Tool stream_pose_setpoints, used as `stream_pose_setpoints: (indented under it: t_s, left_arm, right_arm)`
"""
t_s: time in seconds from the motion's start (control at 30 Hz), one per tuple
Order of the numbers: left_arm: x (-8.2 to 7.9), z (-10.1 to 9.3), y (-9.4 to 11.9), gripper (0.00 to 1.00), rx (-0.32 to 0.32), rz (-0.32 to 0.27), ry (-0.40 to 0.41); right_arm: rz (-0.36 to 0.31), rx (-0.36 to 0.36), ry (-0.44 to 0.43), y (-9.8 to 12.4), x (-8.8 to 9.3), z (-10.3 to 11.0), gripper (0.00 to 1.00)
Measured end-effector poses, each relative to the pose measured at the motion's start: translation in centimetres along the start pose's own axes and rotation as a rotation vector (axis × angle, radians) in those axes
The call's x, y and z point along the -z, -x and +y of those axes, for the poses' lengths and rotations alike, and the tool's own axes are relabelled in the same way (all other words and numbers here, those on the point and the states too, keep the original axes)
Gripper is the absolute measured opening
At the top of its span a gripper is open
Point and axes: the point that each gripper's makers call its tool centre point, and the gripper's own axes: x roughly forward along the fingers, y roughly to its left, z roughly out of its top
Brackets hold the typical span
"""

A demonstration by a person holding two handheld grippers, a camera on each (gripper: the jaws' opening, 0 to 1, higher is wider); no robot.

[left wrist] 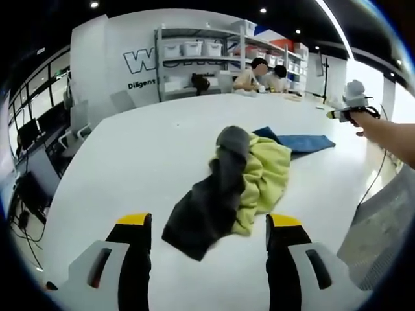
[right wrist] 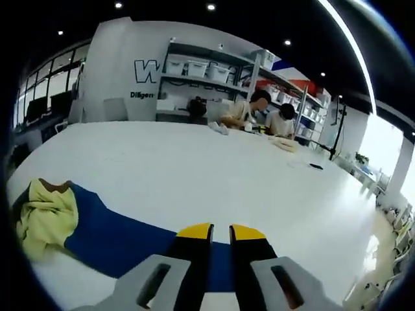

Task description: Fold the garment on the visible template until the final outline fits inside the template.

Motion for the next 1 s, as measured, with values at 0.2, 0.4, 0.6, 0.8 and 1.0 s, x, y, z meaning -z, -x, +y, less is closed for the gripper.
stream_pose_setpoints:
  t_s: [0.2,0.4,0.6,0.8,1.0]
  left_arm:
    - [-0.6,-0.1,0.0,0.67,0.003,-0.013,-0.007]
    - [-1.3,-0.2,-0.2,0.66,0.004,-0.024,-0.014]
    - [-2.0,-0.5,-0.5,0.66,0.013,-0.033,-0.023]
    - [-3.0,-0.9,-1.4,0.66,0.026,-0.042,-0.036]
    - [-4.4,-1.5,-2.6,0.66,0.043,-0.052,-0.044]
  right_arm:
    - [-0.030,-0.085,0.050,0.0,-1.7,4.4,0.07]
    - [-0.057,-0.158,0.102,0.3,-3.0,8.2,0.07]
    - [-0.074,-0.231,0.143,0.3,-3.8,11.7,0.07]
    - [-0.083,-0.319,0.205,1.1,-3.8,16.1,0.07]
    - [-0.094,-0.398,0.261,1.9,-3.8,20.0,0.08]
